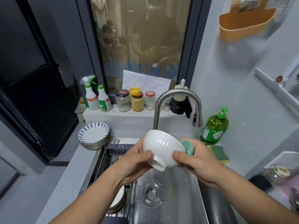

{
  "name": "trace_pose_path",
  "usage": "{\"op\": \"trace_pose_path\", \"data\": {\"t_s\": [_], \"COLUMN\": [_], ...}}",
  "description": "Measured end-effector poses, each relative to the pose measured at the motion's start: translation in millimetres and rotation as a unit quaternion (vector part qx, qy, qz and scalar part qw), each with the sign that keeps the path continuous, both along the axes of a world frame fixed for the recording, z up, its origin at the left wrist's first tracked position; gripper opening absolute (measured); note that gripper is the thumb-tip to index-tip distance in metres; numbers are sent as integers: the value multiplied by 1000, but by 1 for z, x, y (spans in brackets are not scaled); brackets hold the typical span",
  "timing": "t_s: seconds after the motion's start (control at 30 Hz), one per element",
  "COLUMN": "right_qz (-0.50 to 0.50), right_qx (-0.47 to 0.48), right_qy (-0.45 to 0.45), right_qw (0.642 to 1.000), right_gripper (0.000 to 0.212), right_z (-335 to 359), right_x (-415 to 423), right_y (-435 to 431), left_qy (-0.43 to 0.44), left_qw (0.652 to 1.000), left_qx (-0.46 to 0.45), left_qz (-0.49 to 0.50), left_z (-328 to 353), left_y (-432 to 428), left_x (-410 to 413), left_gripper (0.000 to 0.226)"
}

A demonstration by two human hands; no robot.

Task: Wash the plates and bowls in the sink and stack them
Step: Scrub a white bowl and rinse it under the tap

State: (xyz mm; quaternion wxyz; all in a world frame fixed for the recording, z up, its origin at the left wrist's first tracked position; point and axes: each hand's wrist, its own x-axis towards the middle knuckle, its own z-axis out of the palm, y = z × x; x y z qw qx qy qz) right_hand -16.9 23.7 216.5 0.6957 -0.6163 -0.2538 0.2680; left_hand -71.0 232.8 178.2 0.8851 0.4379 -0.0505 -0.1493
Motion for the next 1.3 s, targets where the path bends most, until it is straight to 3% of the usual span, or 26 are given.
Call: {"op": "trace_pose_path", "data": {"t_s": [0.13,0.17,0.27,0.4,0.53,0.67,0.83,0.9,1.0,1.1,1.17,1.3], "right_qz": [-43,-46,-100,-249,-357,-227,-134,-130,-155,-178,-174,-171], "right_qx": [98,115,118,149,130,-8,-118,-124,-60,5,3,-69], "right_qy": [177,199,224,205,27,-266,-465,-442,-250,-117,-124,-246], "right_qw": [978,972,962,935,925,937,867,879,954,977,977,952], "right_gripper": [82,81,52,27,26,43,37,36,30,32,29,25], "right_z": [6,8,10,11,17,6,5,3,-6,-9,-5,13], "right_x": [-1,-3,-6,-5,0,-21,-2,9,12,2,0,13], "right_y": [6,7,14,26,24,24,33,32,23,21,26,32], "left_qy": [-23,-22,-8,12,57,45,-13,-17,2,10,-3,-39], "left_qw": [999,998,995,989,982,981,968,965,970,972,969,956], "left_qx": [6,14,28,16,23,37,174,180,132,106,147,226], "left_qz": [34,48,98,144,178,186,179,190,204,211,198,182], "left_z": [-2,-2,-3,-4,-1,4,8,8,13,16,20,29], "left_y": [1,0,-5,-13,-17,-22,-29,-29,-19,-11,-12,-19], "left_x": [1,2,4,5,4,2,4,4,4,4,3,4], "left_gripper": [119,119,114,109,118,105,70,68,73,70,68,64]}}
